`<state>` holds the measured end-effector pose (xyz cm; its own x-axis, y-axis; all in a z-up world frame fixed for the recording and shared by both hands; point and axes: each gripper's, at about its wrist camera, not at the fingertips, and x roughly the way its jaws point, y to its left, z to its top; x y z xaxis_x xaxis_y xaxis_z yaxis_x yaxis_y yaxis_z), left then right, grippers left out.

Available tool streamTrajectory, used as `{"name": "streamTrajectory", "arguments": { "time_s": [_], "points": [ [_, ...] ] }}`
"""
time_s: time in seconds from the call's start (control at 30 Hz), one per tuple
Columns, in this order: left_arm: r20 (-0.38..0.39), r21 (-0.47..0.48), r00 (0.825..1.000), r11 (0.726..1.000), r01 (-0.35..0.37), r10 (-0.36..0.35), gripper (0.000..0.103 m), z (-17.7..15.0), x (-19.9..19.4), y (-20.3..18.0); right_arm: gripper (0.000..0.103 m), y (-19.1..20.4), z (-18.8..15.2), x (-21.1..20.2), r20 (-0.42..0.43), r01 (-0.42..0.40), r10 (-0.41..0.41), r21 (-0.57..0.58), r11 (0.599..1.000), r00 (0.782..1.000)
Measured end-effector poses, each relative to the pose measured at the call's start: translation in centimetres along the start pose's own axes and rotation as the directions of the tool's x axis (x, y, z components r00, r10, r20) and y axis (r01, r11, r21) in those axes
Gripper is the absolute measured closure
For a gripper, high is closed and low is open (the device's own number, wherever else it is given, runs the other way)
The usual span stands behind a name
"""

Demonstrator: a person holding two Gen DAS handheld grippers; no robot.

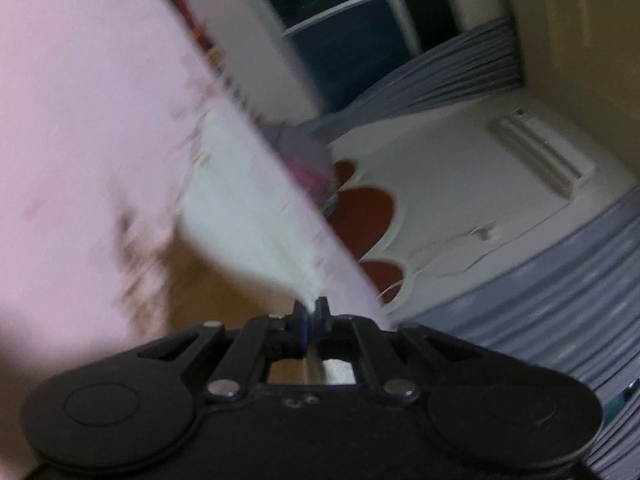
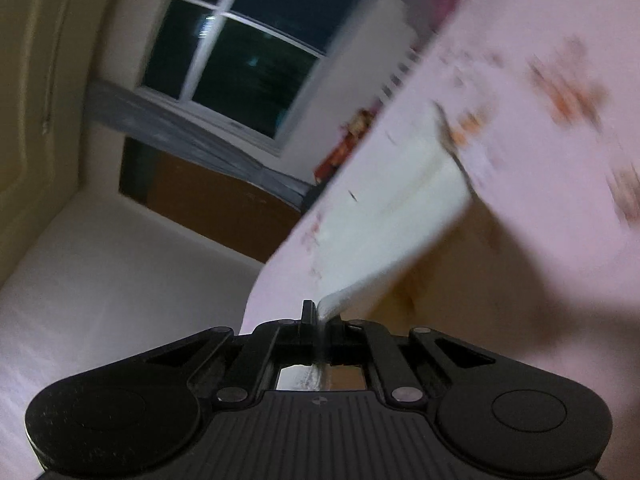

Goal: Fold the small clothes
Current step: 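Lift the hem with both grippers and fold it over toward the collar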

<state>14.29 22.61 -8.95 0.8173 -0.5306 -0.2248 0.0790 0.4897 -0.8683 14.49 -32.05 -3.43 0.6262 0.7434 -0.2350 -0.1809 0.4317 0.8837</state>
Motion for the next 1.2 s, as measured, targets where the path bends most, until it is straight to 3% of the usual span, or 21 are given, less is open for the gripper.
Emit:
{"name": "streamTrajectory", "arguments": {
  "time_s": [0.17,0.33,0.47,0.67,0.77,0.97,1.0,1.03,1.07,1.1,1.13,1.17,1.2],
  "points": [
    [0.08,-0.005,0.993,0.996,0.091,-0.09,0.1,7.0,4.9,-3.5,0.1,5.2,6.3,3.4,0.057,0.002,0.004,-0.103,0.995,0.998],
    [0.102,0.018,0.993,0.998,0.058,-0.059,0.1,13.6,11.7,-5.2,0.1,6.1,13.9,8.8,0.117,0.024,-0.017,-0.059,0.998,0.993],
    [0.07,0.001,0.996,0.998,-0.062,0.061,0.1,17.1,17.8,-3.3,0.1,3.4,19.0,13.9,0.1,0.056,-0.057,0.013,0.998,0.993],
    [-0.039,-0.053,0.969,0.968,-0.246,0.244,0.1,18.6,24.6,4.0,0.1,-4.4,22.0,22.5,0.001,0.154,-0.155,0.114,0.981,0.988],
    [-0.075,-0.06,0.955,0.955,-0.292,0.287,0.1,19.4,27.1,6.6,0.1,-8.1,21.9,25.1,-0.042,0.201,-0.197,0.149,0.968,0.979],
    [-0.12,-0.049,0.946,0.95,-0.308,0.301,0.099,21.3,31.0,9.6,0.1,-13.4,23.4,28.9,-0.085,0.241,-0.227,0.218,0.946,0.97],
    [-0.121,-0.044,0.948,0.952,-0.301,0.294,0.097,21.6,31.6,9.7,0.1,-13.8,23.7,29.5,-0.093,0.233,-0.218,0.217,0.948,0.972],
    [-0.107,-0.041,0.948,0.952,-0.304,0.298,0.08,21.9,32.0,10.0,0.1,-13.7,24.1,29.8,-0.085,0.233,-0.22,0.195,0.953,0.972],
    [-0.084,-0.044,0.95,0.951,-0.305,0.3,0.057,22.1,32.1,10.1,0.093,-13.6,24.6,30.3,-0.073,0.265,-0.256,0.156,0.952,0.964],
    [-0.059,-0.046,0.952,0.952,-0.304,0.301,0.046,22.3,32.1,10.2,0.054,-13.4,25.0,30.6,-0.063,0.306,-0.3,0.128,0.943,0.952],
    [-0.035,-0.041,0.956,0.955,-0.294,0.293,0.037,22.4,32.1,10.2,0.034,-13.2,25.3,30.6,-0.032,0.33,-0.328,0.098,0.939,0.944],
    [-0.026,-0.027,0.959,0.959,-0.282,0.282,0.04,22.5,32.2,10.2,0.027,-12.7,25.2,30.2,0.012,0.321,-0.322,0.061,0.945,0.947],
    [-0.042,-0.013,0.958,0.959,-0.284,0.283,0.042,22.5,32.5,10.2,0.027,-12.5,25.3,30.2,0.017,0.313,-0.314,0.021,0.949,0.949]
  ]
}}
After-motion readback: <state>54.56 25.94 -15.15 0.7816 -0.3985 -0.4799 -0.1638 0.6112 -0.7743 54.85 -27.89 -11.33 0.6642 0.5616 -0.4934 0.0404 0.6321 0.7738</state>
